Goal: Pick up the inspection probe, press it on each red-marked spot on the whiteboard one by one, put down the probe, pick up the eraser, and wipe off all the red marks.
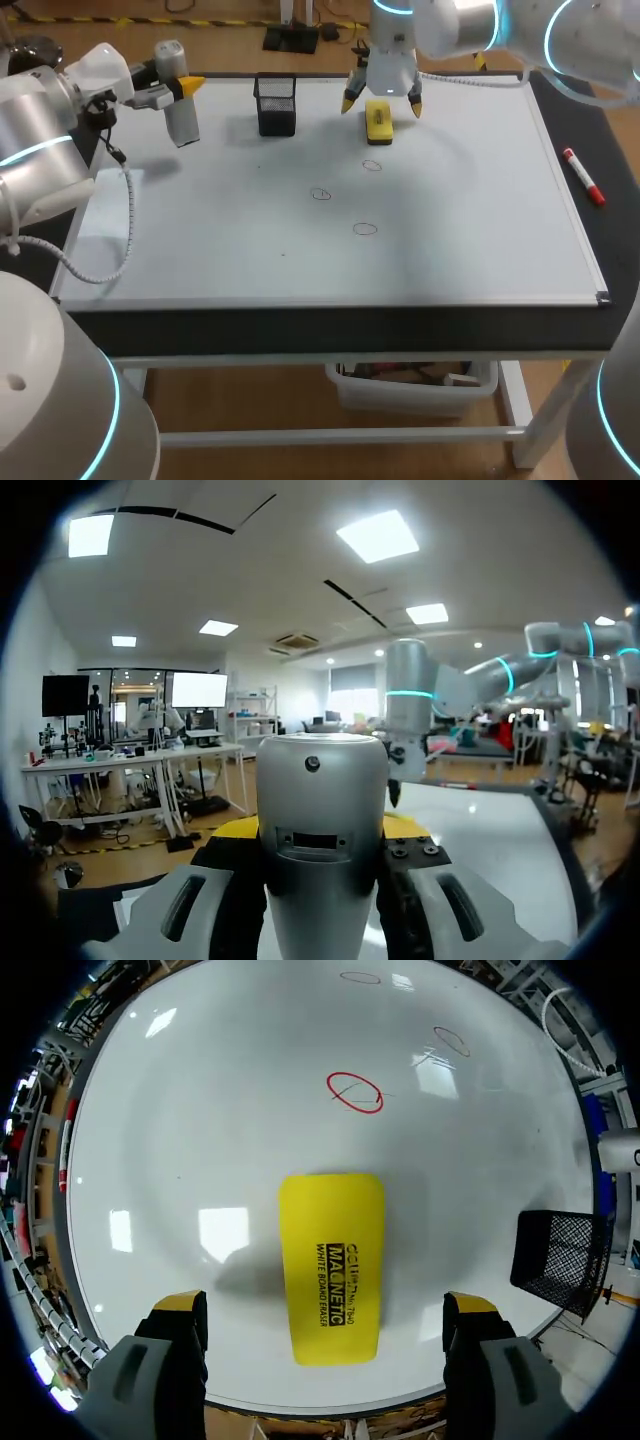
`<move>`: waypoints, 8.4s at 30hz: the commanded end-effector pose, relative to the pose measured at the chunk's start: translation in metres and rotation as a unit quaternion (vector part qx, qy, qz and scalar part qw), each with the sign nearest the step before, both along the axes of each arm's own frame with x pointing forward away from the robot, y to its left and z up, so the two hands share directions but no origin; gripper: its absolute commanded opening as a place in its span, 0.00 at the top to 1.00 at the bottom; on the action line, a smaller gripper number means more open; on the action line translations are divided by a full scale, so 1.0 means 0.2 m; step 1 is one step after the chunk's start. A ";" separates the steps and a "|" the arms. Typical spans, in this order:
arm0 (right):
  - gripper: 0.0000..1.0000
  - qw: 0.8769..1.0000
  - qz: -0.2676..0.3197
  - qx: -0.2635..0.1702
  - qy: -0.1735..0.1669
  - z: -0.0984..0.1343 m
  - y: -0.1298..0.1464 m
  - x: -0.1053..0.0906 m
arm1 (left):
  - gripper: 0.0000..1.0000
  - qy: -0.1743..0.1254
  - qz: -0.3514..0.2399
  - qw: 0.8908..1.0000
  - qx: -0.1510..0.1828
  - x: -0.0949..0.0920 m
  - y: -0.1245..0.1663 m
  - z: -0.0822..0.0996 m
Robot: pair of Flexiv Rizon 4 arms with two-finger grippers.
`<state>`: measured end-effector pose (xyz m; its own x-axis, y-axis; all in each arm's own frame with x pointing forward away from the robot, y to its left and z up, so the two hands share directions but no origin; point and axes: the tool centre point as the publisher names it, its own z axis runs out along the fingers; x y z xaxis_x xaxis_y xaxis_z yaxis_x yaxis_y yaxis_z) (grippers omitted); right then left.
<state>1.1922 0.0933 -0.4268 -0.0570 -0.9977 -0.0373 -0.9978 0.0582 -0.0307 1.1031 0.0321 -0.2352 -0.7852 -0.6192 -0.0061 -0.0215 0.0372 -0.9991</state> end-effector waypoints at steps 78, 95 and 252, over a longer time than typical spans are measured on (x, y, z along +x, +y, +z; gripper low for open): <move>0.27 0.998 -0.026 -0.007 0.051 0.04 0.00 -0.13 | 1.00 -0.002 0.002 1.000 -0.001 0.00 0.00 0.00; 1.00 0.998 -0.028 -0.007 0.051 0.05 -0.03 -0.17 | 1.00 -0.002 0.002 1.000 -0.001 0.00 0.00 0.00; 1.00 0.976 -0.212 -0.013 0.046 0.21 -0.74 -0.45 | 1.00 0.068 -0.341 0.935 -0.065 -0.43 -1.26 -0.26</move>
<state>1.1024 -0.0547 -0.3858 -0.4686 -0.8834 0.0084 -0.8819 0.4683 0.0533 1.0121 -0.2182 -0.2847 -0.9866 0.0158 0.1627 -0.1631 -0.0302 -0.9861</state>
